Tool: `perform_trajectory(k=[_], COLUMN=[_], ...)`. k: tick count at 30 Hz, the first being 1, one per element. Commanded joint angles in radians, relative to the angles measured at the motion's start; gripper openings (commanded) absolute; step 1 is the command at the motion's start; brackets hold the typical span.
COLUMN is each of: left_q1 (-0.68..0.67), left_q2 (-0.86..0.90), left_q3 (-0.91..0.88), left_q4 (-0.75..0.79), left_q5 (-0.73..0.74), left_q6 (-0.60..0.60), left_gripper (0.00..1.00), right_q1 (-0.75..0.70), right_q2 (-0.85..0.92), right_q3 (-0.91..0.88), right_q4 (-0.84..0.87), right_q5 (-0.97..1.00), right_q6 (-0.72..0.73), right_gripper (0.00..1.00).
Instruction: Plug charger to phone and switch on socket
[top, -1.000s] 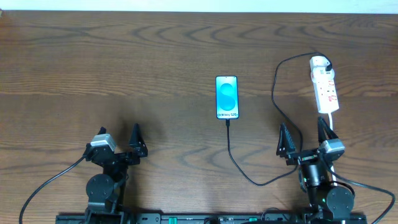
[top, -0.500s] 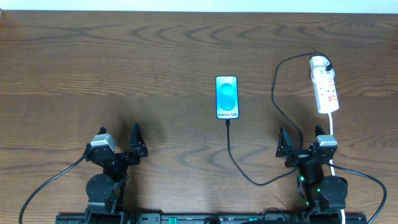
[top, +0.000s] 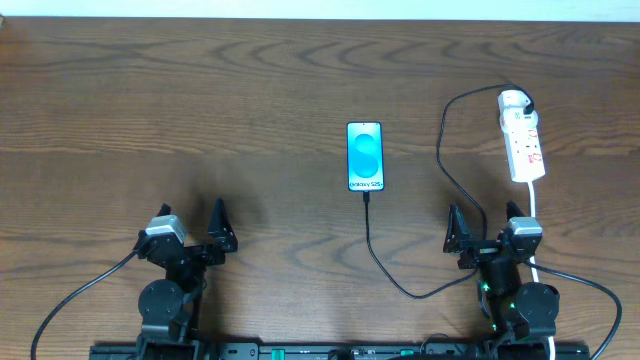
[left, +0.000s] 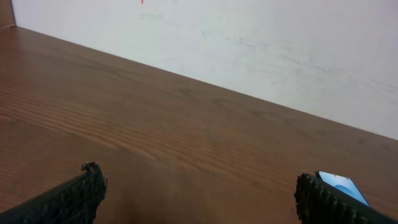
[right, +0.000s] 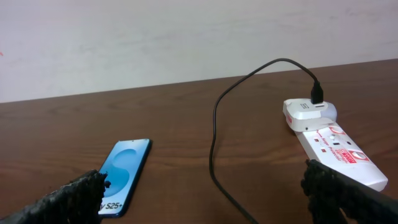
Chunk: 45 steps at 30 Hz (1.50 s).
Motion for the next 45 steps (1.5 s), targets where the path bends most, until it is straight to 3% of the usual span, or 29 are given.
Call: perform_trajectory(k=[1,45], left_q1=[-0.003,0.082], left_q2=[-0.001,-0.008], left_q3=[-0.024,-0.024], left_q4=[-0.028,-0.034], left_q5=[-0.018,0.035], left_q6=[0.013,0.055], left_gripper=[0.99,0.99], right_q1=[0.002,0.002], right_q2=[-0.005,-0.005], right_q3=[-0.002,-0.002], right_q4=[-0.003,-0.004], right_q5=[-0.005,-0.005], right_q6=[0.010,0.010], right_gripper=[0.99,0.99])
